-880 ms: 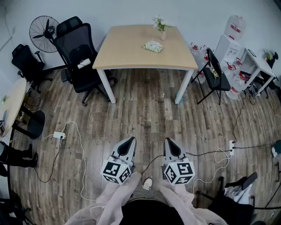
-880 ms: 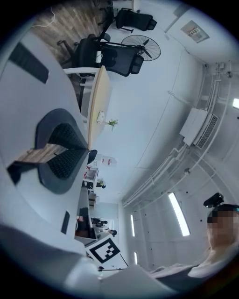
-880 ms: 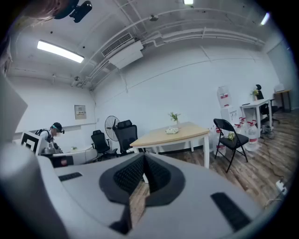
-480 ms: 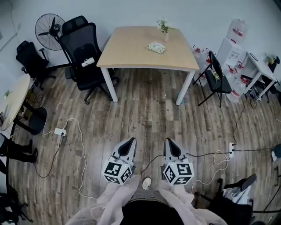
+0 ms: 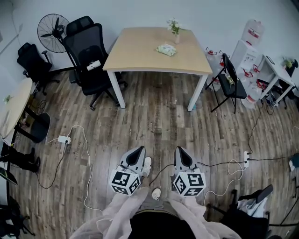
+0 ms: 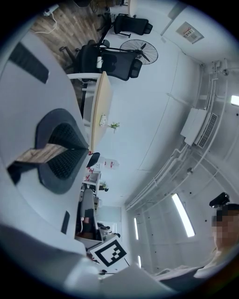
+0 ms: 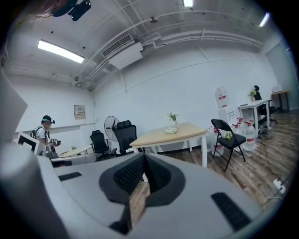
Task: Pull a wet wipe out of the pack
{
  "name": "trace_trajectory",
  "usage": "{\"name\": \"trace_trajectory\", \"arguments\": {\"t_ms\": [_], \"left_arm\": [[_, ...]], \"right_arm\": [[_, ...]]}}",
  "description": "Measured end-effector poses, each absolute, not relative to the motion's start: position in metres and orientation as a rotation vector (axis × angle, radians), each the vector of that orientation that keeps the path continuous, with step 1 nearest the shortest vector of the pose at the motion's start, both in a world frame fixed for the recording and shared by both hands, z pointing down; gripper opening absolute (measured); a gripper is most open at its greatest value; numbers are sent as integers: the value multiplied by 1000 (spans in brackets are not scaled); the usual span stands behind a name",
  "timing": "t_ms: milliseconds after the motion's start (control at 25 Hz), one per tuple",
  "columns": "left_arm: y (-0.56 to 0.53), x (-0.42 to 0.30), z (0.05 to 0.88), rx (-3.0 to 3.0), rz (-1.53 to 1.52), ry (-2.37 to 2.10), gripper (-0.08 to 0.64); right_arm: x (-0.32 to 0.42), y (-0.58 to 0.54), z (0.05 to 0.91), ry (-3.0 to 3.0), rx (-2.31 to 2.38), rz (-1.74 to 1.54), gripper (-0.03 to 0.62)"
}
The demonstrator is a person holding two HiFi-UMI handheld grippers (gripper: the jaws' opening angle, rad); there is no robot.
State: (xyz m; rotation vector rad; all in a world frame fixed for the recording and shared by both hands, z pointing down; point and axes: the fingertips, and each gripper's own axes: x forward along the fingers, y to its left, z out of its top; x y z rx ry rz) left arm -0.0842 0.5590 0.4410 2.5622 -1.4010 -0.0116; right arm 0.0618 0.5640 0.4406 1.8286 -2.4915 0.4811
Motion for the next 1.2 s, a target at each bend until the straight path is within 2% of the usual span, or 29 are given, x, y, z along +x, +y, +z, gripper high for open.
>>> {"name": "trace_trajectory", "arguments": {"t_ms": [1200], "left_arm": [[355,-88,430,2548,29,-1360,12]], "right_arm": [[48,365,434,-2464,1819,511,11]]}}
